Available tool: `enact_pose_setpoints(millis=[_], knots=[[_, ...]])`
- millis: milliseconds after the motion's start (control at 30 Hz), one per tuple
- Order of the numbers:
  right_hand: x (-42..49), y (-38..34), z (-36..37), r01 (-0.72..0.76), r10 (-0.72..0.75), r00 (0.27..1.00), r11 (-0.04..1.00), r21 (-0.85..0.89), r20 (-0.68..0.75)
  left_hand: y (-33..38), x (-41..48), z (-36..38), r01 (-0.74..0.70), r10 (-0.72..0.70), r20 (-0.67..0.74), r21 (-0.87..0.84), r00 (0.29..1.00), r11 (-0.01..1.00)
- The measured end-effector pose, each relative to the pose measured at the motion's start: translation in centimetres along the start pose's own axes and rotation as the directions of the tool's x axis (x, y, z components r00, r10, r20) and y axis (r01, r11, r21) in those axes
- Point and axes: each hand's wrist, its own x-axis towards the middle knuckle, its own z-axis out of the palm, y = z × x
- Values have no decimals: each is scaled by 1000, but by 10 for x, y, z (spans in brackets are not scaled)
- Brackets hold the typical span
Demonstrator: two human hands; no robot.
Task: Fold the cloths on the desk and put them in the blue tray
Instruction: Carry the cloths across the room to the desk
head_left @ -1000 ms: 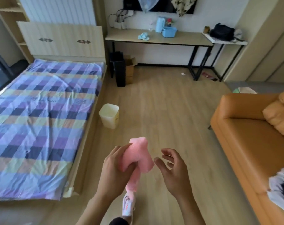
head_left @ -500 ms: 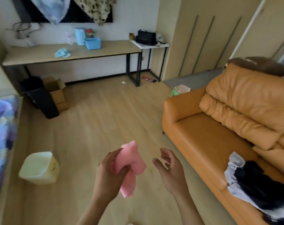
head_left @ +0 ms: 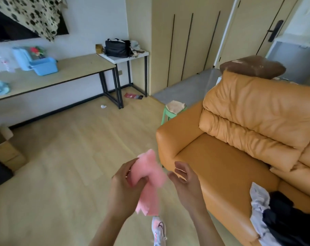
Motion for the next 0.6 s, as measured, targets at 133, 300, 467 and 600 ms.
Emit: enact_pose_setpoints(millis=[133, 300, 467, 600], knots=[[120, -12, 17, -19, 16, 998, 999, 47, 59, 11, 106, 27, 13, -13, -16, -13, 1000, 1000], [250, -40, 36, -16, 14, 997, 999, 33, 72, 25, 226, 44, 19, -19, -31, -10, 999, 1000], [353, -54, 65, -44, 42, 995, 999, 28, 90, 24, 335, 55, 25, -26, -45, -29, 999, 999], [441, -49, 102, -62, 62, 997, 998, 16, 39, 9, 432, 62, 40, -41, -13, -39, 999, 998]])
